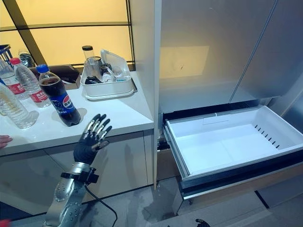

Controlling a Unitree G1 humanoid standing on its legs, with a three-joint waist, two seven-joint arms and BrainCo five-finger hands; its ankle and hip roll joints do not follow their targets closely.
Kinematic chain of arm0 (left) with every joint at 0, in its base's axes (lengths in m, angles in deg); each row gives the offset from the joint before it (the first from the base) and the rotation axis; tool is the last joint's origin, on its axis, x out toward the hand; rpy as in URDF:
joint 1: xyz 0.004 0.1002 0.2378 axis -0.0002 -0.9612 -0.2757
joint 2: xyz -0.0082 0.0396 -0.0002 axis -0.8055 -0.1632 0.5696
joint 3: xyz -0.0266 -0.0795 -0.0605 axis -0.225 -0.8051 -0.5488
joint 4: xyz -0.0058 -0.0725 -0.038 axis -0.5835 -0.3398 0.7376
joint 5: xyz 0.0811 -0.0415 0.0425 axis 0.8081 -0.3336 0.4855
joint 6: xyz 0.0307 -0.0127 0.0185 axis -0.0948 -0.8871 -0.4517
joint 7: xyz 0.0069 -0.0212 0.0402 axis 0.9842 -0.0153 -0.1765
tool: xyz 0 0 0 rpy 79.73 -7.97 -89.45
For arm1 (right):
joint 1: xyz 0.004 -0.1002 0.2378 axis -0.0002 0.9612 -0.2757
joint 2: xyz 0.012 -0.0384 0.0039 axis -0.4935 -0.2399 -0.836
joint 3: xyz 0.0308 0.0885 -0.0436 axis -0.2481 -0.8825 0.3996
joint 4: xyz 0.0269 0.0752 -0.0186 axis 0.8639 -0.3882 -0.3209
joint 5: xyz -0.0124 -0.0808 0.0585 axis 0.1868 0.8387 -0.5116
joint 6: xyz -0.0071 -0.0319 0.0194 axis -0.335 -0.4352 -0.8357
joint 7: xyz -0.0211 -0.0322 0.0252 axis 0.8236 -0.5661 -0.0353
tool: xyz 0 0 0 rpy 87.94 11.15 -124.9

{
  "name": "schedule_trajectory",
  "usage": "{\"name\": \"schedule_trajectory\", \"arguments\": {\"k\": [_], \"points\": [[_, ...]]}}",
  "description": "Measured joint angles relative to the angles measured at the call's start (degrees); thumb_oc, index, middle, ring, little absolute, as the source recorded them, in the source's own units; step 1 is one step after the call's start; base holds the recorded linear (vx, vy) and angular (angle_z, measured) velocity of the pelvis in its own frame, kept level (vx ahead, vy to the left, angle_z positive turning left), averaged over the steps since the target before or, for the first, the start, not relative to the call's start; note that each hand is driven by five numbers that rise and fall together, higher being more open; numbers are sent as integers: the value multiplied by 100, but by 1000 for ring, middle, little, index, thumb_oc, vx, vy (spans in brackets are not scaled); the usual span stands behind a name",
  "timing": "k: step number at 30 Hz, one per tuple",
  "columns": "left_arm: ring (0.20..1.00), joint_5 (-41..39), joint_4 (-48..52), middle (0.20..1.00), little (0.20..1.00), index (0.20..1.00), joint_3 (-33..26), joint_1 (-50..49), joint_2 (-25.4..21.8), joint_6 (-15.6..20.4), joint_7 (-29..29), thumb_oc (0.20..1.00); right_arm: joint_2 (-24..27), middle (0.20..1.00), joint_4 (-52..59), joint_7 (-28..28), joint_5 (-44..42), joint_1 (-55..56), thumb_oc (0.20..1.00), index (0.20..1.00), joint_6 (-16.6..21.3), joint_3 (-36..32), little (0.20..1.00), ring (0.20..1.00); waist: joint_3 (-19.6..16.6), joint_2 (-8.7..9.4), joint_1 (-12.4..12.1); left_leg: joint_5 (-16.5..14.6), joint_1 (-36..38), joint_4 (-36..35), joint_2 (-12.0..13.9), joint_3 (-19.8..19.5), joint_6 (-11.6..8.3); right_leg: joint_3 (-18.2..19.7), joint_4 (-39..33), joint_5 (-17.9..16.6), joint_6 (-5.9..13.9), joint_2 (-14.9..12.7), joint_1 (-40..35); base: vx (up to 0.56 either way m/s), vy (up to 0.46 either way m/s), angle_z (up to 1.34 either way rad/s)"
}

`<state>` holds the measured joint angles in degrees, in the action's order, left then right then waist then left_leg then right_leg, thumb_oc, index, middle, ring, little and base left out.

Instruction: Take the drinks into the refrigerator

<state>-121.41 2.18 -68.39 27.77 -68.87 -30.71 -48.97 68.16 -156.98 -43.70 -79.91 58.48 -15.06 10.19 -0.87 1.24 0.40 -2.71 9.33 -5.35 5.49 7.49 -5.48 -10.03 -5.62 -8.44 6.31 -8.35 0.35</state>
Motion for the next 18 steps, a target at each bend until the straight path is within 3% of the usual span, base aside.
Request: {"name": "schedule_trajectory", "arguments": {"k": [13, 18], "points": [[1000, 244, -105, 1000, 1000, 1000, -1377, 6, 163, 338, -1299, 1000, 17, 1000, -3, 3, 4, 57, 1000, 1000, 0, -1, 1000, 1000, -70, -36, -24, 1, 1, 16, 2, 2, -1, -1, 0, -1, 0, 1, 0, 0, 0, 0], [1000, 527, -570, 1000, 1000, 1000, -1719, 27, 102, 336, -1602, 1000, 35, 1000, -3, 7, 11, 115, 1000, 1000, 0, -4, 1000, 1000, -110, -75, -118, 0, 3, -1, 3, 4, -1, -1, 0, 0, 0, 2, 0, 0, 0, 0]]}}
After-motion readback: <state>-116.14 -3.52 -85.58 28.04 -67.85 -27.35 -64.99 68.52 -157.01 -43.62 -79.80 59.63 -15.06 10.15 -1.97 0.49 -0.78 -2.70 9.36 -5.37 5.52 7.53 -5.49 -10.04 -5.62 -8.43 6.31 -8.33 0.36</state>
